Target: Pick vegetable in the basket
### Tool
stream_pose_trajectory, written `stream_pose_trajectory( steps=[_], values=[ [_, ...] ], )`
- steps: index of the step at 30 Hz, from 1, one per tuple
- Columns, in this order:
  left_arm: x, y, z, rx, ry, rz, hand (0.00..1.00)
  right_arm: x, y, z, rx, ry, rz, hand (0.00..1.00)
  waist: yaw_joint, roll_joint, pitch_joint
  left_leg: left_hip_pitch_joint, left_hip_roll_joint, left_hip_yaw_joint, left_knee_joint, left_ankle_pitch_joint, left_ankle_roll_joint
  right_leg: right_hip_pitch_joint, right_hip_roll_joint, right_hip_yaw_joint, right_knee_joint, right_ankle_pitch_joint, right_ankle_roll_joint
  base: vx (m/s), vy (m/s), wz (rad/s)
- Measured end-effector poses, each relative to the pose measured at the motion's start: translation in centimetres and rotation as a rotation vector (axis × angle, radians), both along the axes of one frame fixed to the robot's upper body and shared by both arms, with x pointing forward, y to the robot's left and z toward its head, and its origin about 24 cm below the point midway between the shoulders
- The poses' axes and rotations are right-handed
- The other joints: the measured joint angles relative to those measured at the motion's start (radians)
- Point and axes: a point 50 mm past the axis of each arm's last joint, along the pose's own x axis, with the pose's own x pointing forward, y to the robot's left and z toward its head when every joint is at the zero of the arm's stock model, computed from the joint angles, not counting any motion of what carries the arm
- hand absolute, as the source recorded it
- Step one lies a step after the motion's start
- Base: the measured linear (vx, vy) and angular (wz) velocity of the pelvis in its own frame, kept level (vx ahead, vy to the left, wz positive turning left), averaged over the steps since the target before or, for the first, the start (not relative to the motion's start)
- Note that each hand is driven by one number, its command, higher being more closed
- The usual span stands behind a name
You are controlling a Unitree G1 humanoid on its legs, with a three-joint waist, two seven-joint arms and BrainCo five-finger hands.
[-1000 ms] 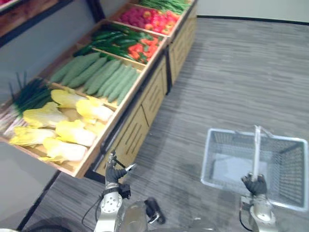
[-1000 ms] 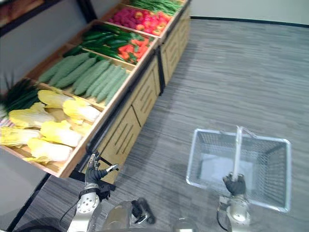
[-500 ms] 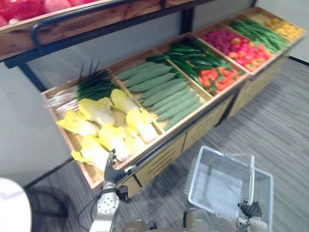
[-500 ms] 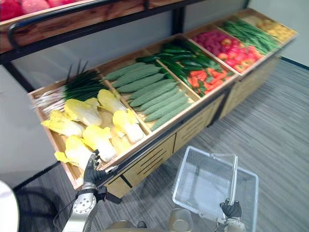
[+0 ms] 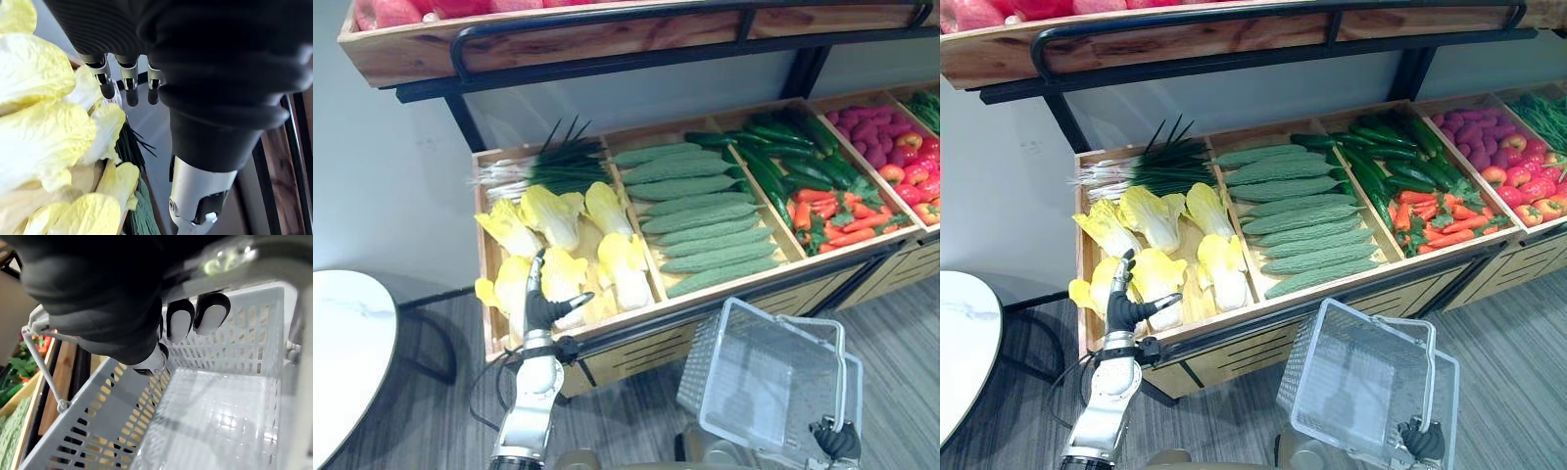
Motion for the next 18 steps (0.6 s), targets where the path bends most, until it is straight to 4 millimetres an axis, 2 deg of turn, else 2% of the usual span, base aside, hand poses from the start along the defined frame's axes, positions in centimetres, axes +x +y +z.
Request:
stream_pose_trajectory(
  steps=[8,10,14,18],
  values=[
    [1.1,1.8,-2.0,0.088,0.132,0.043,0.00,0.8,0.1,0.1,0.005,-0.014,0.055,1.00,-0.009,0.006,-0.001,0.004,-0.011,0.033,-0.087,0.053,-0.005,-0.047,0.004,0.030,-0.010,0.021,-0.005,-0.02,-0.013,-0.10],
    [2.0,2.2,-2.6,0.108,0.177,0.060,0.00,1.7,0.3,0.3,0.005,-0.031,0.083,1.00,-0.029,0.004,0.001,-0.017,-0.010,0.037,-0.099,0.064,-0.010,-0.077,0.005,0.033,-0.007,0.026,-0.008,-0.03,-0.028,-0.05],
    [4.2,2.5,-1.8,0.145,0.183,0.061,0.00,3.7,0.8,0.8,0.012,-0.080,0.147,1.00,-0.030,0.003,0.024,-0.051,-0.003,0.065,-0.098,0.068,-0.016,-0.129,0.017,0.056,-0.001,0.042,-0.014,-0.05,-0.024,-0.20],
    [7.2,1.6,-0.3,0.162,0.157,0.037,0.00,6.0,1.3,1.9,0.011,-0.162,0.180,1.00,-0.033,0.009,0.081,-0.067,0.011,0.088,-0.092,0.070,-0.021,-0.146,0.018,0.058,0.002,0.048,-0.017,-0.01,-0.007,-0.03]
  ],
)
